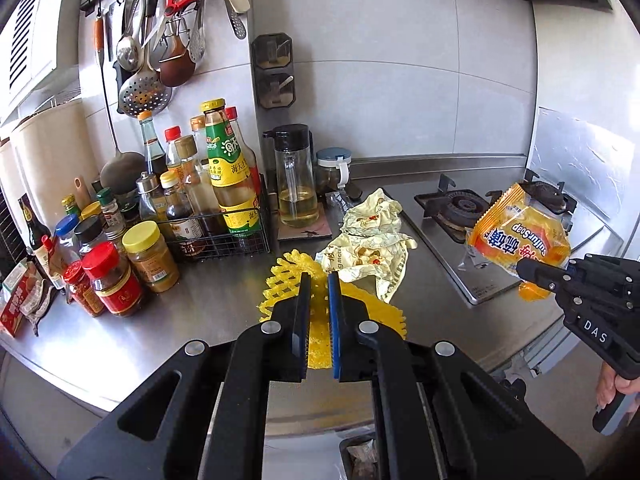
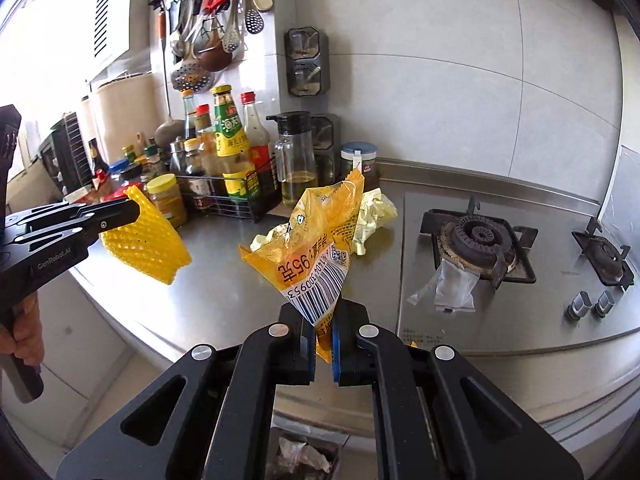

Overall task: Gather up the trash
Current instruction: 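Carry net and bread bag over the bin and open both tools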

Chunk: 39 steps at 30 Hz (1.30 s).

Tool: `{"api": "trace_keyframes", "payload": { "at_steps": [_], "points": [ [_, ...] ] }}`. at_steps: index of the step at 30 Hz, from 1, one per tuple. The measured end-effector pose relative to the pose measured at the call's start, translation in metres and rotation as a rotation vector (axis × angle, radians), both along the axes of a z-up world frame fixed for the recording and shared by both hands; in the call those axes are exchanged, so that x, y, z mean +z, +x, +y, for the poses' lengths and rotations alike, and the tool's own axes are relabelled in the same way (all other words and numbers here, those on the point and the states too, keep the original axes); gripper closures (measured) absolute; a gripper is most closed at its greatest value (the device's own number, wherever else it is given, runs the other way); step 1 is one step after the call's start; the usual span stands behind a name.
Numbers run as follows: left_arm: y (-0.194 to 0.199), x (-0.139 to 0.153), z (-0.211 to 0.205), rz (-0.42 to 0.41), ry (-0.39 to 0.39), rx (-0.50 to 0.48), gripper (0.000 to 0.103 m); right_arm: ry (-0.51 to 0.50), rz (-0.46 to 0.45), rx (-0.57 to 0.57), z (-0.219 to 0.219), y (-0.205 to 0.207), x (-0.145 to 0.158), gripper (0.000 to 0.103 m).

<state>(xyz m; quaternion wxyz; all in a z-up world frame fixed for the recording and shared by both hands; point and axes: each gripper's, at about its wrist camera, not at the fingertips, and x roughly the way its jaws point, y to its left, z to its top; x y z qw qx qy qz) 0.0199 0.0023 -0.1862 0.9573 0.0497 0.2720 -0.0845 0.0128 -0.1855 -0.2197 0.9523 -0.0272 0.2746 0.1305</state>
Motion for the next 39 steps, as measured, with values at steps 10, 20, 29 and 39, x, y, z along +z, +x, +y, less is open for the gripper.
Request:
{"api": "trace_keyframes", "payload": {
  "at_steps": [10, 20, 29, 39],
  "points": [
    [-0.076, -0.045, -0.011, 0.023, -0.052, 0.010, 0.096, 0.021, -0.019, 0.055, 0.025, -0.081, -0.046, 0.096],
    [-0.090, -0.154, -0.015, 0.169, -0.073, 0.034, 0.096, 0.113, 0.159, 0.056, 0.016, -0.106, -0.153, 0.096],
    [-0.064, -0.298, -0.008, 0.409, -0.118, 0.112, 0.096, 0.100, 0.392, -0.011, 0.018, -0.083, -0.297, 0.096],
    [-0.034, -0.425, -0.004, 0.568, -0.100, 0.152, 0.096, 0.122, 0.563, -0.048, 0.021, -0.056, -0.418, 0.096]
  ]
}}
